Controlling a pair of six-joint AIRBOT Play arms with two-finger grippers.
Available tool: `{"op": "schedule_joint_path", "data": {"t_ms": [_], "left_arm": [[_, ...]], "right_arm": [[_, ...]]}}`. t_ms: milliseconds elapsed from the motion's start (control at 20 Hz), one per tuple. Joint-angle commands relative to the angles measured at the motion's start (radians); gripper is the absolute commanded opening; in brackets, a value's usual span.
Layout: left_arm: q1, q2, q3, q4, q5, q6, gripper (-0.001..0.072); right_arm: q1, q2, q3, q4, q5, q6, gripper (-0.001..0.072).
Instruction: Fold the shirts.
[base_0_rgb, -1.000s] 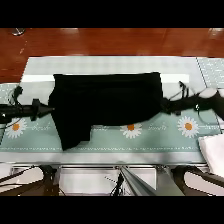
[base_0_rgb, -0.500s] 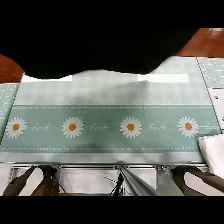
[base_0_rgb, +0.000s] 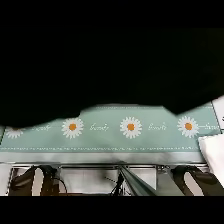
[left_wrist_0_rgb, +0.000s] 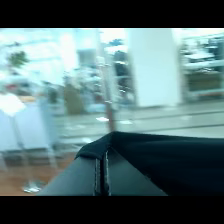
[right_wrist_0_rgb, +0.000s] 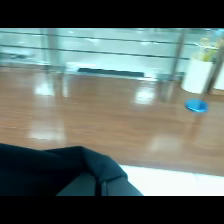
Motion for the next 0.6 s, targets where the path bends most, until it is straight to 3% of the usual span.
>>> {"op": "schedule_joint_path", "data": {"t_ms": [0,100,250,400,550], "left_arm": [[-0.083,0.058,0.005,0.267,-0.097,-0.088,0.0019],[-0.102,0.058,-0.045,0.301,-0.143,-0.158,0.0019],[-0.102,0.054,-0.239,0.185,-0.187,-0.175,0.0019],[-0.102,-0.004,-0.481,0.039,-0.193,-0.171,0.0019],[-0.108,-0.155,-0.628,-0.061,-0.098,-0.134,0.0019]], "right_arm": [[0.0,0.082,-0.038,-0.118,0.116,0.029,0.0028],[0.0,0.08,-0.066,-0.114,0.172,0.036,0.0028],[0.0,0.08,-0.208,-0.038,0.168,0.036,0.0028],[0.0,0.072,-0.468,0.011,0.055,0.035,0.0028],[0.0,-0.015,-0.691,0.057,-0.112,0.017,0.0028]]}}
